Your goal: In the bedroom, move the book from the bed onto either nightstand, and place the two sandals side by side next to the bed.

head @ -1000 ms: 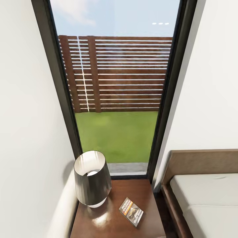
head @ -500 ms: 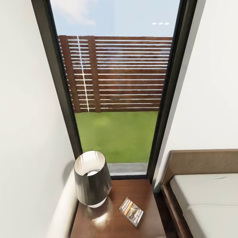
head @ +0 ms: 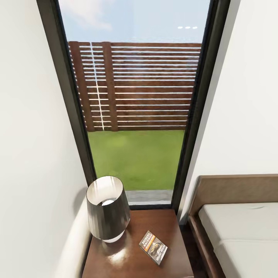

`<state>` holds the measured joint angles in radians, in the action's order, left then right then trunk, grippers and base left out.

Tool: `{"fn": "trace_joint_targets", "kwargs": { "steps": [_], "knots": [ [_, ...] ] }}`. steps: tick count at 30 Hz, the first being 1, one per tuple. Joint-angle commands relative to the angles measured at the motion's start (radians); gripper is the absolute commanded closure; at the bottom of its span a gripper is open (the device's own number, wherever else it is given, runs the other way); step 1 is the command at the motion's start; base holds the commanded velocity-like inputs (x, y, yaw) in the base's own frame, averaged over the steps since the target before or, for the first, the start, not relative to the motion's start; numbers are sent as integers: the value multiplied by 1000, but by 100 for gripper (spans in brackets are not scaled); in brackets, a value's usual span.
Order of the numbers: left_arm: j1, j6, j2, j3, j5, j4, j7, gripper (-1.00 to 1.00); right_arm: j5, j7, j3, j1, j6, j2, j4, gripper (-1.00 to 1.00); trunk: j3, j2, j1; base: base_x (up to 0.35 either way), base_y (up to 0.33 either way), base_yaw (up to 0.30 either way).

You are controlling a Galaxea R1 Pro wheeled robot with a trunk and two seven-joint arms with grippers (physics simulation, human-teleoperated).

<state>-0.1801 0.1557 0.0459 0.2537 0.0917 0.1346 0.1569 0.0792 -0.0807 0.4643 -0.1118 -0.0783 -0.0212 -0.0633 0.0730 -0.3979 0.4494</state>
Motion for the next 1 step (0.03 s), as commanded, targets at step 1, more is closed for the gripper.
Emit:
{"fn": "trace_joint_targets", "kwargs": {
  "steps": [1],
  "knots": [
    [-1,4,0,9,10,-1,4,-100,8,-2,-1,0,-6,0,-3,-100,2,-2,1,0,0,0]
  ]
}}
